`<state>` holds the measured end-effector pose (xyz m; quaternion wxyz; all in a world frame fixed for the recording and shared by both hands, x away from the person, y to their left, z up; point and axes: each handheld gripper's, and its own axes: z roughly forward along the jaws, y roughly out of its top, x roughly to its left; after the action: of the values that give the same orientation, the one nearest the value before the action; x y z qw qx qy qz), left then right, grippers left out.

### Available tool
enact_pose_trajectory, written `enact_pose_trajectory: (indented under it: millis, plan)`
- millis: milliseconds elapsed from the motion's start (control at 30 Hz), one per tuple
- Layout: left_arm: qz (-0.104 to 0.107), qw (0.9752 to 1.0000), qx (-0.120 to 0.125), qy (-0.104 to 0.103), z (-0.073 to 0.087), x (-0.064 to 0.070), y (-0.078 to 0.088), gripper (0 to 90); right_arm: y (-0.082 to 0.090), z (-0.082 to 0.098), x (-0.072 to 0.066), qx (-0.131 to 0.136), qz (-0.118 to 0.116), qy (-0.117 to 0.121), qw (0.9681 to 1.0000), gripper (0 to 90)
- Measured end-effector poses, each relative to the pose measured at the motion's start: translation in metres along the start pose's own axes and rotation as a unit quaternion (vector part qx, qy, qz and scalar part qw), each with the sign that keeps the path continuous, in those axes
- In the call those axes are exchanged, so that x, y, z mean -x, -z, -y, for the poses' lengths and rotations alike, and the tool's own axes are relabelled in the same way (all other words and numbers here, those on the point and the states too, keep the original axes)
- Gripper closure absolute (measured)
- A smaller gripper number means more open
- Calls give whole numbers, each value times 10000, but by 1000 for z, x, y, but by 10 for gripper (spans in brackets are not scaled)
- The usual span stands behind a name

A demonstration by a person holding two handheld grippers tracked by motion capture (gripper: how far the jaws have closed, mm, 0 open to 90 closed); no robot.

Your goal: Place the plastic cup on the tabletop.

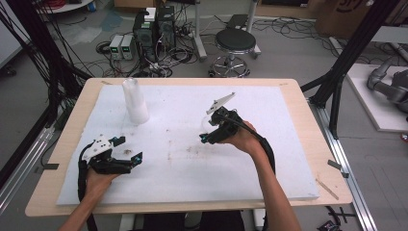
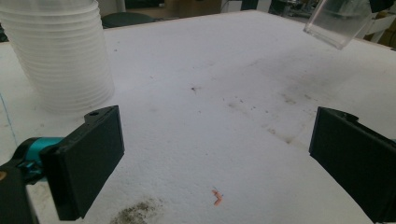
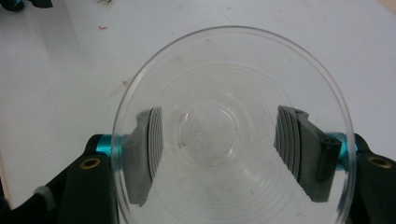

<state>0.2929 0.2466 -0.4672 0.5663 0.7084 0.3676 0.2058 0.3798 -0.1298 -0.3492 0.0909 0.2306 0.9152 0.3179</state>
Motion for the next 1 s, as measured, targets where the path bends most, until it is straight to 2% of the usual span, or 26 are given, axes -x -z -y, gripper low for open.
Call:
enact_pose_trajectory:
  millis: [267,600,767,867,1000]
  plan:
    - [-25,10000,-14,-14,1,-1,0,32,-4,0,2,-45,-14,-6,10000,331]
    - [14,10000,50,36,4,-5,0,32,-20,-2,6,-228,69,33,9997,331]
    - [-5,10000,75,31,5,-4,0,32,-30,-2,10,-466,248,53,9986,331]
    - [14,9999,95,79,5,-5,1,32,-37,-1,10,-541,234,15,9983,330]
    - [25,9999,136,70,5,-6,2,32,-50,-2,9,-769,272,102,9966,330]
